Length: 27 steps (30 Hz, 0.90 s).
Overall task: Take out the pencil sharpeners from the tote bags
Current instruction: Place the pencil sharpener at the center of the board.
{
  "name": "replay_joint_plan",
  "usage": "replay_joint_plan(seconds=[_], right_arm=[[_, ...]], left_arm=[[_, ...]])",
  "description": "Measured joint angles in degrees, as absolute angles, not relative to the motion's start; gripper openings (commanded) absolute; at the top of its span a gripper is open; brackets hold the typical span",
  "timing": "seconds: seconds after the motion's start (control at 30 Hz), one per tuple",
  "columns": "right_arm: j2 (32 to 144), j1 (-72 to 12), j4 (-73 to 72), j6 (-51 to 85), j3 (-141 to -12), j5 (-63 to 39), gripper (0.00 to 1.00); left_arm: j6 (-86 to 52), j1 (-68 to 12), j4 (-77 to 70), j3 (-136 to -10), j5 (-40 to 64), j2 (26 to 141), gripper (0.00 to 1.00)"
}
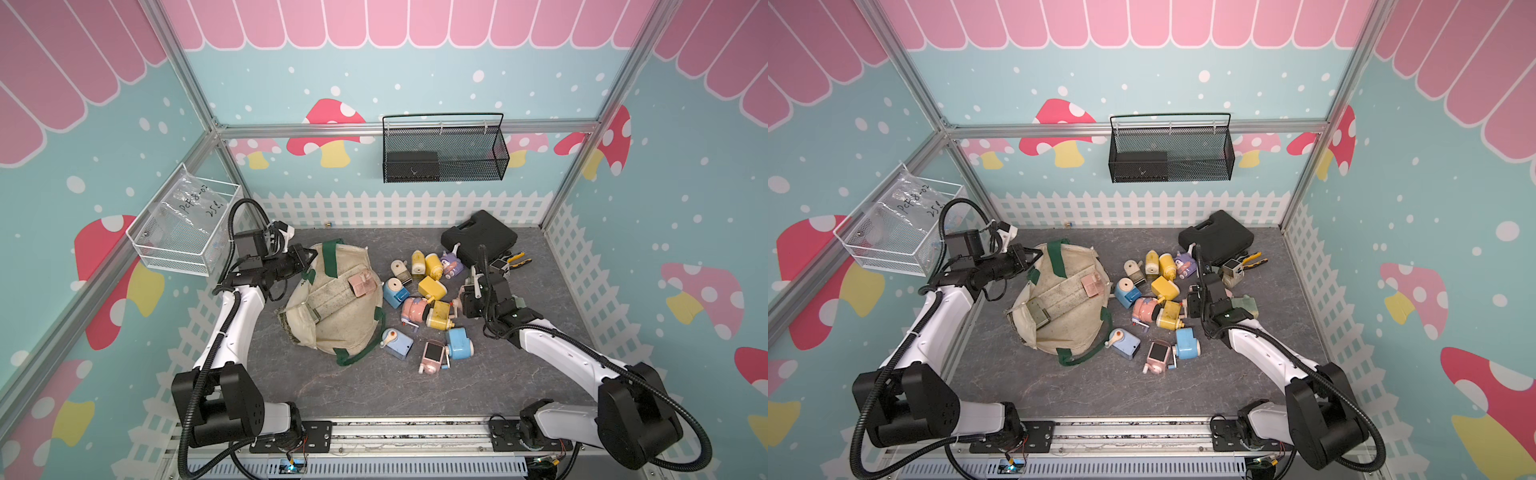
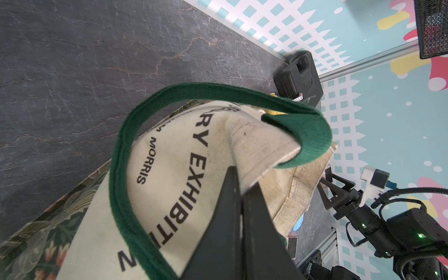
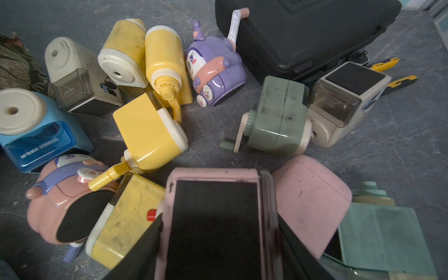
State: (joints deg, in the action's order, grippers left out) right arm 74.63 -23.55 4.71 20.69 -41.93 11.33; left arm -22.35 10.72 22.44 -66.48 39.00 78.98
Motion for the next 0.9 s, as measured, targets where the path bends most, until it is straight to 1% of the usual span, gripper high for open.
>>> replay_joint_plan(seconds=[0.2, 0.3, 0.47, 0.73, 0.9], right_arm=[[78.7, -23.2, 2.6, 20.2, -42.0, 11.4, 0.46], [79.5, -23.2, 0.8, 20.1, -41.8, 11.4, 0.51], [80.7, -22.9, -1.7, 19.9, -41.5, 10.9, 0.63], [81.4, -22.9, -2.2, 19.3, -41.0, 9.5, 0.77], [81.1, -22.9, -1.4, 18.9, -41.0, 9.4, 0.81]], left_arm=[[-22.3, 10.7, 22.4, -66.5, 39.0, 79.0, 0.0], [-22.3, 10.7, 22.4, -66.5, 39.0, 79.0, 0.0], [-22.3, 10.7, 22.4, -66.5, 39.0, 79.0, 0.0], [-22.3, 10.7, 22.4, -66.5, 39.0, 79.0, 0.0], [-22.3, 10.7, 22.4, -66.5, 39.0, 79.0, 0.0]])
